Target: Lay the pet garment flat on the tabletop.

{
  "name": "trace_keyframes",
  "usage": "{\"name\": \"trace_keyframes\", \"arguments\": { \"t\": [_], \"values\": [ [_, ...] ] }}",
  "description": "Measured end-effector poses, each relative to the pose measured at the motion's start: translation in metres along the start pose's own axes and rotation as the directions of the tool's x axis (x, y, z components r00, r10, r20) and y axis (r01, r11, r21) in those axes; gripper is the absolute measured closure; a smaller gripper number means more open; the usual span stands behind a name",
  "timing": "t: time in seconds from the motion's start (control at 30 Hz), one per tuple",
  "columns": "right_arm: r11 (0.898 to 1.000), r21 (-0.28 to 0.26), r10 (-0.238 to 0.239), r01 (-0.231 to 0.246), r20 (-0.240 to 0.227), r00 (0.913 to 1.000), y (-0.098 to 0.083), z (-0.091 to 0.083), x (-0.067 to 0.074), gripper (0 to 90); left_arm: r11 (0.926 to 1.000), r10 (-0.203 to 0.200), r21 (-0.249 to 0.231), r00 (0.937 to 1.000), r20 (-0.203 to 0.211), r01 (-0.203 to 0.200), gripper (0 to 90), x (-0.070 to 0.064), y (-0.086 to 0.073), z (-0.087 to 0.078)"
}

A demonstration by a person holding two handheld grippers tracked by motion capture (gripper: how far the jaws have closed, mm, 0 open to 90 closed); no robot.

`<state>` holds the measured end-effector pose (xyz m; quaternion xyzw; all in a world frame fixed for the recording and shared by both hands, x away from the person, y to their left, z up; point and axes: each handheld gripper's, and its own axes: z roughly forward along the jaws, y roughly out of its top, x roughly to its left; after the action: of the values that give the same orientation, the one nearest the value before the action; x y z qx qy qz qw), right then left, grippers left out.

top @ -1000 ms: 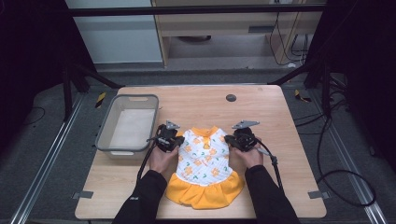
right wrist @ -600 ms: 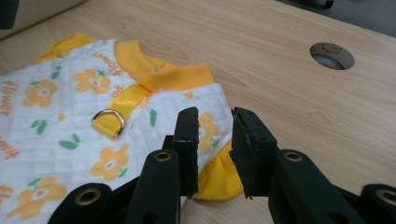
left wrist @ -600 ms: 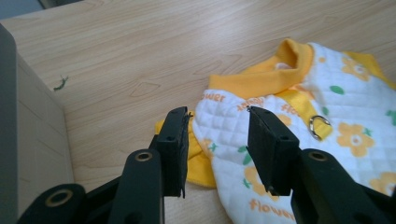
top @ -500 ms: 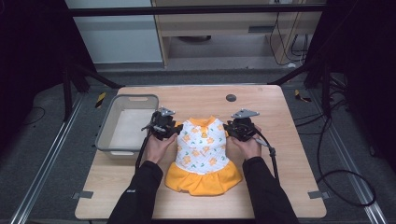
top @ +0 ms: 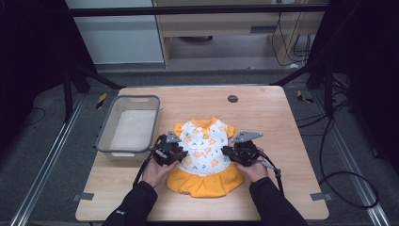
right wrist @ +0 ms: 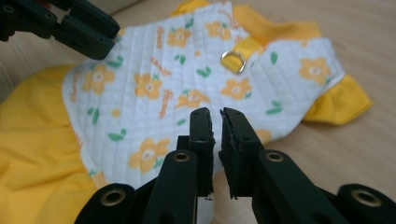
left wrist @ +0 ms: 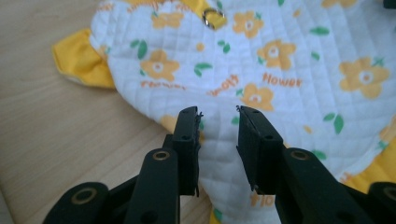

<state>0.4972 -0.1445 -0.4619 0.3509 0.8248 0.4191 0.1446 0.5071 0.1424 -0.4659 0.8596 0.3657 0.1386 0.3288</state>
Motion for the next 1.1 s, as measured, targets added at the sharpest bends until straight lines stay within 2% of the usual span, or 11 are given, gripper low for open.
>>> {"name": "trace_keyframes", "arguments": {
  "t": [0.17,0.37,0.53,0.67,0.77,0.87,0.93,1.1],
  "values": [
    [0.999,0.031,0.016,-0.016,0.001,0.9999,-0.018,0.006,-0.002,82.9,0.9994,-0.002,0.036,0.9998,0.018,0.001,68.2,-0.002,-0.012,0.009],
    [0.996,0.080,0.024,-0.025,0.009,0.9997,-0.031,0.013,-0.003,84.6,0.9994,-0.027,0.021,0.9988,0.042,0.026,68.0,-0.004,-0.022,0.010],
    [0.995,0.098,0.032,-0.033,0.014,0.9994,-0.035,0.016,-0.001,88.1,0.9995,-0.030,0.008,0.9992,0.028,0.030,67.7,-0.005,-0.025,0.009],
    [0.994,0.108,0.024,-0.027,0.028,0.9993,-0.036,0.015,0.000,89.9,0.9998,-0.018,0.004,0.9997,0.016,0.018,67.0,-0.007,-0.027,0.009],
    [0.994,0.105,0.039,-0.041,0.025,0.9989,-0.037,0.014,0.000,89.9,0.9999,-0.013,0.001,0.9999,0.011,0.013,65.7,-0.007,-0.027,0.009],
    [0.994,0.104,0.041,-0.043,0.022,0.9989,-0.037,0.013,0.000,89.7,0.9999,-0.011,0.006,0.9999,0.002,0.011,57.2,-0.008,-0.027,0.007],
    [0.995,0.095,0.040,-0.042,0.016,0.9991,-0.036,0.010,0.001,88.4,0.9999,-0.010,-0.007,0.9995,0.029,0.010,56.2,-0.008,-0.028,0.000],
    [0.999,0.015,0.037,-0.038,0.016,0.9992,-0.035,-0.011,-0.001,80.8,0.9978,-0.020,-0.062,0.9987,0.047,0.023,50.4,-0.007,-0.033,-0.023]
  ]
}}
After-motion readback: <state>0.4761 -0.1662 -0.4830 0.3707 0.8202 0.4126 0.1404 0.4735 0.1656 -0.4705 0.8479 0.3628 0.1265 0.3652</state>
